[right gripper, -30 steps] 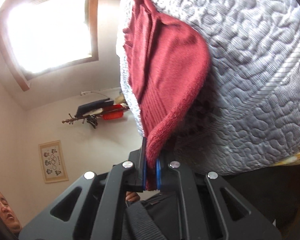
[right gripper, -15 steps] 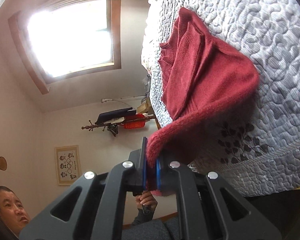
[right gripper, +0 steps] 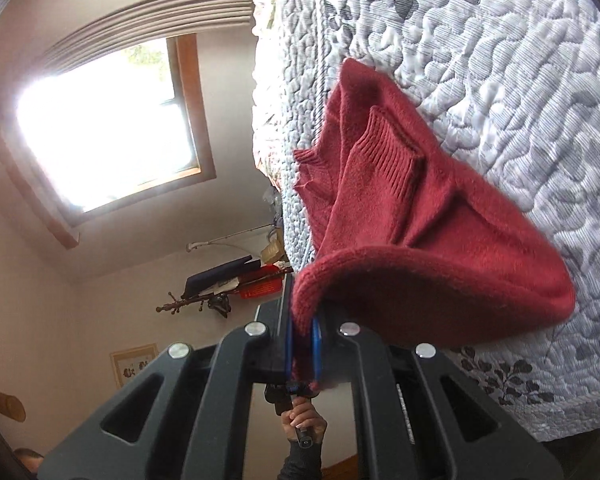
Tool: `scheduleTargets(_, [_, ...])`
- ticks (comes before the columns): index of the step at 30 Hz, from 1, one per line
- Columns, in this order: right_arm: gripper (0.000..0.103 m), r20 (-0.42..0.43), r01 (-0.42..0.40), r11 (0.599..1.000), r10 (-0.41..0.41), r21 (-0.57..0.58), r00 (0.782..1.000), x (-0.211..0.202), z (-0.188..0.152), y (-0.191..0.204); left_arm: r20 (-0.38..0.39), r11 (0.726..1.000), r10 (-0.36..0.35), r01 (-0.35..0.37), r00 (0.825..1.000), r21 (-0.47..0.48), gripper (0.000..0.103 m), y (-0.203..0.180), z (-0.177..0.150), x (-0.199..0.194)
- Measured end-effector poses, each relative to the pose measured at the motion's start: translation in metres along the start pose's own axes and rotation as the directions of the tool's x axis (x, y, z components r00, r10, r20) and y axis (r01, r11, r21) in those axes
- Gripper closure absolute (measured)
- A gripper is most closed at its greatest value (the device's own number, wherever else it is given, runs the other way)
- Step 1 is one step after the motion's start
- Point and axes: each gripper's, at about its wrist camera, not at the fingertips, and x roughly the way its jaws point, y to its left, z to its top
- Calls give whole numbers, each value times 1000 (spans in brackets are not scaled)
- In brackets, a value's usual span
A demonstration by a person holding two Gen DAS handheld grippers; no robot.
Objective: Fold small clothes
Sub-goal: 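Lift the side edge with both tools, fold it over the body, release, then grasp the opposite side edge of the sweater with both tools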
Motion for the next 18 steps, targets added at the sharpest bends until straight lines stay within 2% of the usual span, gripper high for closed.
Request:
scheduleTargets(7, [95, -8, 97, 993, -96, 75, 995, 40, 55, -37, -3, 994, 92, -92, 996, -57, 94, 37, 44, 50])
scheduleTargets(8, [91, -4, 100, 991, -100, 84, 995, 42, 61, -41, -3, 993, 103, -103, 995, -63, 94, 43, 49, 55])
scheduleTargets(10, [73, 10, 104, 989, -106, 103, 994, 42, 71, -45, -8, 990, 118, -119, 993, -80, 94, 52, 57, 61])
scheduleTargets(11, [50, 23, 100, 989, -103, 107, 994, 39, 76, -45, -10, 988, 122, -122, 993, -96, 93, 56, 60, 63])
scheduleTargets(12, [39, 34, 90, 990, -94, 107, 995, 37, 80, -44, -7, 986, 123, -123, 992, -110, 88, 60, 63, 64])
scheduleTargets(14, [39, 30, 76, 992, -80, 98, 996, 34, 88, -40, 10, 986, 120, -118, 993, -121, 82, 63, 69, 62])
scheduleTargets(16, [39, 30, 72, 994, -74, 82, 997, 29, 95, -34, 29, 986, 109, -104, 994, -130, 70, 64, 74, 58])
scheduleTargets(18, [38, 32, 64, 996, -66, 63, 997, 24, 99, -26, 48, 987, 103, -96, 994, -128, 67, 59, 78, 51])
